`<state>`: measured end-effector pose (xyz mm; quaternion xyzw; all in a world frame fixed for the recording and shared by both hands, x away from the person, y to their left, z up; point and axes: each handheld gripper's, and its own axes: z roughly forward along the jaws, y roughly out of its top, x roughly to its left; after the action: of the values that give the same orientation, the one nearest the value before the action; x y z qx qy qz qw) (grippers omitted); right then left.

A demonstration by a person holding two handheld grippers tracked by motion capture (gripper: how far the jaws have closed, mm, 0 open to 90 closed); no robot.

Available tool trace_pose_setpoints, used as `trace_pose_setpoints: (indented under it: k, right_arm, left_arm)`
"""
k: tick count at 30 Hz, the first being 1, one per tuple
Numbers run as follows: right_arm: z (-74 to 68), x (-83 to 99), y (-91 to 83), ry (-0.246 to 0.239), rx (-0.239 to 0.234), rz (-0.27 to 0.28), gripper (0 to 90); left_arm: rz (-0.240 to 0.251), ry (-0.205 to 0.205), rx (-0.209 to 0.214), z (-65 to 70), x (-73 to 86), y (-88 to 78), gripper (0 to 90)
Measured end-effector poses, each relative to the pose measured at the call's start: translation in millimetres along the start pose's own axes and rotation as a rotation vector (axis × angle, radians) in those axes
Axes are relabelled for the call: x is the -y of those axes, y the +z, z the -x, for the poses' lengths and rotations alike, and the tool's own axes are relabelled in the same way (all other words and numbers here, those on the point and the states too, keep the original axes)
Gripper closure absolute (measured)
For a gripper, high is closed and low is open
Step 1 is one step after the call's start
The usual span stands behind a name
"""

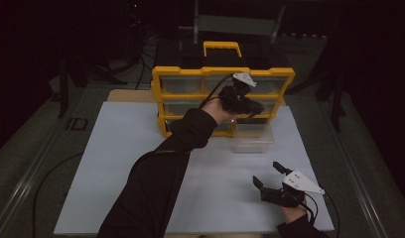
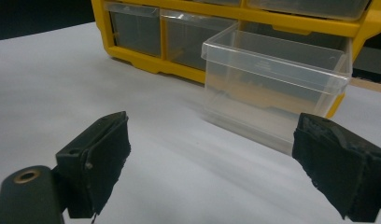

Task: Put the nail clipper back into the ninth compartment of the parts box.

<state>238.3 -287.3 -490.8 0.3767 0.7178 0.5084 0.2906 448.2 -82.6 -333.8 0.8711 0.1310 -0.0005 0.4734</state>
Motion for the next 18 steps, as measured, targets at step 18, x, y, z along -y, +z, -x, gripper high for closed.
trace_pose_setpoints:
  k: [18]
  right_arm:
    - [2.3, 0.4, -2.6, 0.008, -0.002, 0.003, 11.0]
  left_arm:
    - [-0.138, 0.025, -0.084, -4.5, 18.4, 50.6, 77.9]
